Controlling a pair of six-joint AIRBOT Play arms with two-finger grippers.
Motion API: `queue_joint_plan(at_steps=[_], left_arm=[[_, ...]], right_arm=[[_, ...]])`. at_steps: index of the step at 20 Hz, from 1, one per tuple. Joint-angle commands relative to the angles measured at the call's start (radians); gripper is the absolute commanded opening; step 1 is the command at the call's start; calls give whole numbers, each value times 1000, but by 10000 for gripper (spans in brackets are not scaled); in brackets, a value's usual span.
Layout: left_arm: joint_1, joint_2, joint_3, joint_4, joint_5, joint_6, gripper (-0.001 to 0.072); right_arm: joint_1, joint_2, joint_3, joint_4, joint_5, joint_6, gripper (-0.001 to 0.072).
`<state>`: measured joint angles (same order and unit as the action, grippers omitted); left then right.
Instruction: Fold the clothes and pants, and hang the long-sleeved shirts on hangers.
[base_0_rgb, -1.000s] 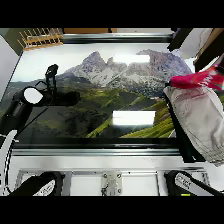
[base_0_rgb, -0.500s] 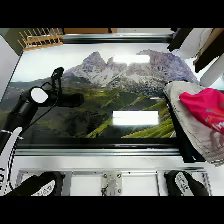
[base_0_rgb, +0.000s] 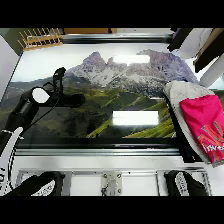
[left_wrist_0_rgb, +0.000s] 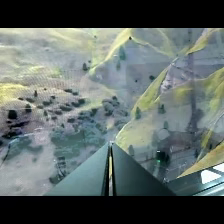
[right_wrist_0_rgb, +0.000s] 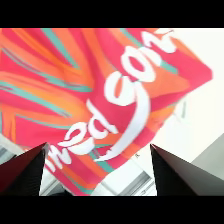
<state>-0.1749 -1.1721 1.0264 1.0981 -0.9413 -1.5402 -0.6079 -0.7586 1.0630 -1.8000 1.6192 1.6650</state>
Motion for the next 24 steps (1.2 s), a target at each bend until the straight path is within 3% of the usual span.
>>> queue_joint_plan(at_steps=[1,4,8,12,13,15,16,24], left_arm=[[-1,-1,0,0,-1,0,5],[-1,-1,0,-1,-1,0,5],[-1,-1,0,0,-1,0,5],[-1,-1,0,0,2,0,5],[-1,-1,0,0,2,0,5],[-1,-1,0,0,2,0,5],[-1,-1,0,0,2,0,5],[-1,-1,0,0,3,0,6]], right_arm=[[26,19,118,13,-78,-26,695],[142,25,196,220,-195,-85,695],[359,-32,140,476,-329,-110,694],[576,-108,71,528,-428,-123,686],[608,-130,71,529,-426,-125,594],[646,-161,71,529,-426,-125,149],[652,-169,71,530,-426,-124,17],[655,-181,71,529,-415,-124,16]])
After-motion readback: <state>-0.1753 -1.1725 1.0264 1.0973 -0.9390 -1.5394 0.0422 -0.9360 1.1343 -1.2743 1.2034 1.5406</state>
